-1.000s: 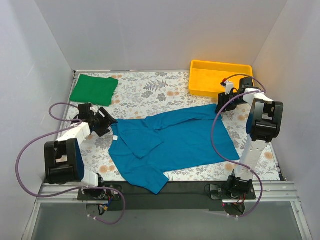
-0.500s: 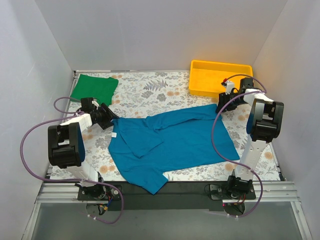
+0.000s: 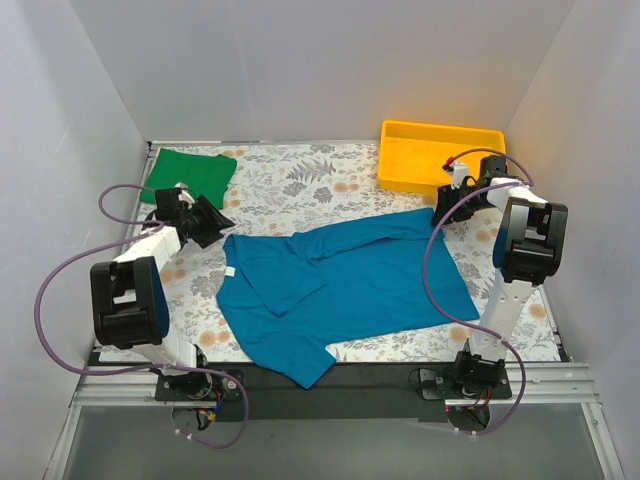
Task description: Fold and stack the t-shirts
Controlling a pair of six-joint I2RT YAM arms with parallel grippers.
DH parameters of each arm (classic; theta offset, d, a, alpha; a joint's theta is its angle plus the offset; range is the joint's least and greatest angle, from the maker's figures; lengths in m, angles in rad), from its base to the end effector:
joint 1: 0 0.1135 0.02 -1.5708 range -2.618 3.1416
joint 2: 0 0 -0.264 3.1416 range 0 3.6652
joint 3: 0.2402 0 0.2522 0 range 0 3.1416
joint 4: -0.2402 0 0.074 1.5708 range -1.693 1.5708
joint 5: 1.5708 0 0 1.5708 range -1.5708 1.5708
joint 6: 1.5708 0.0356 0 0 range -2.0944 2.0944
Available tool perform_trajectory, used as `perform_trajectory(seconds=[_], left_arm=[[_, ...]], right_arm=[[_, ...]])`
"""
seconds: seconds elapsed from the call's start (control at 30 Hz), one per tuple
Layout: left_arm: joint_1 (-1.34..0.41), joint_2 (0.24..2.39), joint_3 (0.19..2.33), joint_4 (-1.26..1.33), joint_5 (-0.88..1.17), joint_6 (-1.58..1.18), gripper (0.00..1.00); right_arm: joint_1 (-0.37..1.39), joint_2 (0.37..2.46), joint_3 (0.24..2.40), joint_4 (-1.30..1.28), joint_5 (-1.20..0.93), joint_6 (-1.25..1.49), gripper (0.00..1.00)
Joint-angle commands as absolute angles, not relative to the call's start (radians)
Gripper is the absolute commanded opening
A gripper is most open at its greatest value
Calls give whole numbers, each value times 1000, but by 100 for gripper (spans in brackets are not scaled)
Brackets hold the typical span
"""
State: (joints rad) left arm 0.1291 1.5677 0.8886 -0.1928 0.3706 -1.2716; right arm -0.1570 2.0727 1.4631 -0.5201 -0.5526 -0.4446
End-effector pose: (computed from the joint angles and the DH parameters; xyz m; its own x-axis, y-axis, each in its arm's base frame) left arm 0.3155 0.0280 0.1883 -0.3299 -0.9410 0.0753 -0.6927 0.1871 -0.6965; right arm 0.4244 -0.0483 0.1596 -0.7684 -0.2490 -0.5896 -0.4638 0.8514 0.2449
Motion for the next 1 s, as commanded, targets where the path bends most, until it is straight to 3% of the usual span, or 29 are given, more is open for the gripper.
perform_trajectory(seconds=[0.0,0.87,0.97], left_arm=[[130,1644,943,-184,405,-1266,48],[120,1802,999,-172,453,-1285,36],[118,1813,997,-161,459,-1290,23]], right_arm=[[-160,2080,1451,-518,-555,-451,52],[-158,2094,1459,-517,-552,-449,52],[-160,2098,1462,-518,-563,-445,52]])
